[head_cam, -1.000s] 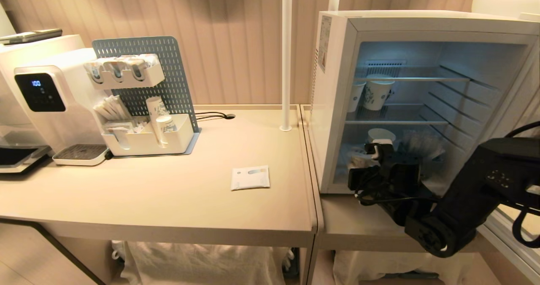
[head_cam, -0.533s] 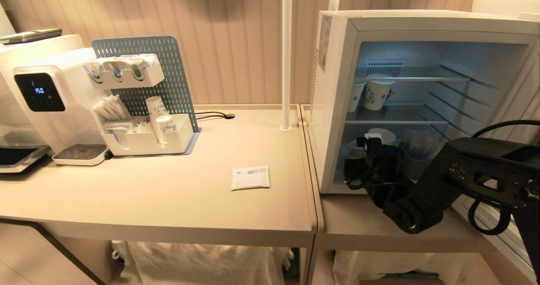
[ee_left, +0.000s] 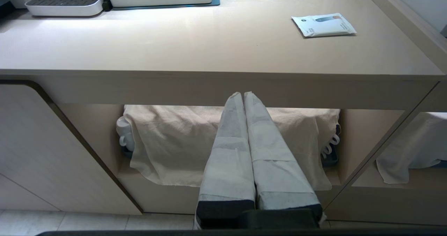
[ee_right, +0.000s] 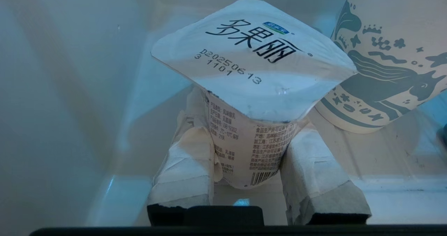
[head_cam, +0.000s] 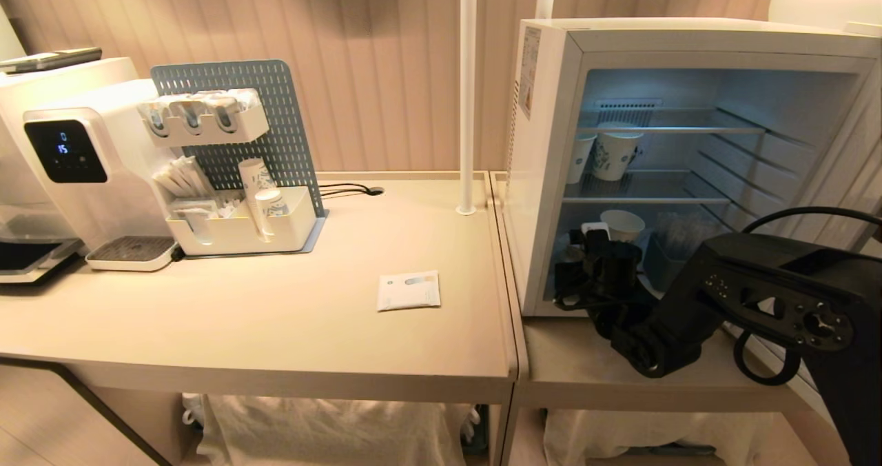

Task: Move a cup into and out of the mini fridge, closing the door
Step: Put the yoghurt in the freezer

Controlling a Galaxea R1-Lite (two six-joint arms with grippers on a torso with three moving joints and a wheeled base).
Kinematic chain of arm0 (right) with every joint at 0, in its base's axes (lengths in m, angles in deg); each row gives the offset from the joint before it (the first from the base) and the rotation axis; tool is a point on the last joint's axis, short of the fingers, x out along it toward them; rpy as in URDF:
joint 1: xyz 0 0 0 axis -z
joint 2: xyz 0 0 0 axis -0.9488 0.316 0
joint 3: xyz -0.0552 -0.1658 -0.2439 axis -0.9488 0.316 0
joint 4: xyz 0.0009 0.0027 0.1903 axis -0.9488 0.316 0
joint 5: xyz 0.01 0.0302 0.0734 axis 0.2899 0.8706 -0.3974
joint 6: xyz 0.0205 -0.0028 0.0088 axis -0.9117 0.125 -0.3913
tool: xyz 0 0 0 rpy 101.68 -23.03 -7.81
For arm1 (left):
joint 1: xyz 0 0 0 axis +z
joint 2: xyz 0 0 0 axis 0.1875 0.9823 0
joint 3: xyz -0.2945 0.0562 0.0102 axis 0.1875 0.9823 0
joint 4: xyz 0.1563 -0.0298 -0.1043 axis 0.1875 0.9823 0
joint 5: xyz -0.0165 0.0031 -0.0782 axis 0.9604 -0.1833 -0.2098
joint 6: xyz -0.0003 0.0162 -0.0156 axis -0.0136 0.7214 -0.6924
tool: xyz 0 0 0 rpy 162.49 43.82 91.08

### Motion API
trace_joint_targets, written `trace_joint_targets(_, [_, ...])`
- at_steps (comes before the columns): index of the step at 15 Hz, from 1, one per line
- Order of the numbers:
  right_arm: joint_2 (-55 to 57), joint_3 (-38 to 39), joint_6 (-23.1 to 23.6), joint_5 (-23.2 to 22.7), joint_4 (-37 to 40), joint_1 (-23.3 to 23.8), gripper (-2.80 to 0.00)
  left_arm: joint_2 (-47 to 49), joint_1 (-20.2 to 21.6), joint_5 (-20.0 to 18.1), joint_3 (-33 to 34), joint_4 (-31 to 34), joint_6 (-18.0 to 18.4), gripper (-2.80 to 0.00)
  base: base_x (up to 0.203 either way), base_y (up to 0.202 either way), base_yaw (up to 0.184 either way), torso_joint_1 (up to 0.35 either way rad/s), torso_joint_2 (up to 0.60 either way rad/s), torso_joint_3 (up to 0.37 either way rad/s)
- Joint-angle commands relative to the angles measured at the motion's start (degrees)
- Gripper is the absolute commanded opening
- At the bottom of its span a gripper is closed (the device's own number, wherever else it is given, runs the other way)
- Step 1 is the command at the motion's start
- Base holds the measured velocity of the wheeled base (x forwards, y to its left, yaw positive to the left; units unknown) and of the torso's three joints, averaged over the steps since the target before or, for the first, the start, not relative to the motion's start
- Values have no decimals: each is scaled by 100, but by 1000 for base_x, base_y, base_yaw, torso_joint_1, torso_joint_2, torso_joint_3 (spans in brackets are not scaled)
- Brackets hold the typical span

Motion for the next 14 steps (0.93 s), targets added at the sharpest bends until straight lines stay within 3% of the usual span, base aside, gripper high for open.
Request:
trace_joint_targets(1, [-49,22,-18,7,29,15,-280,-2,0,-4,-1,2,-7,-280,0,0,0,0,0,0])
trace_joint_targets(8, [-730,717,-175,-11,81,-4,-280,-2,0,4,-1,2,19,-280,0,0,0,0,0,0])
trace_joint_targets(9, [-647,704,-145,-3,96,-3,0,-2,0,4,-1,11,19,-280,0,0,0,0,0,0])
trace_joint_targets(14, [-301,416,-148,-11,128,-10,0,-2,0,4,-1,11,19,-280,0,0,0,0,0,0])
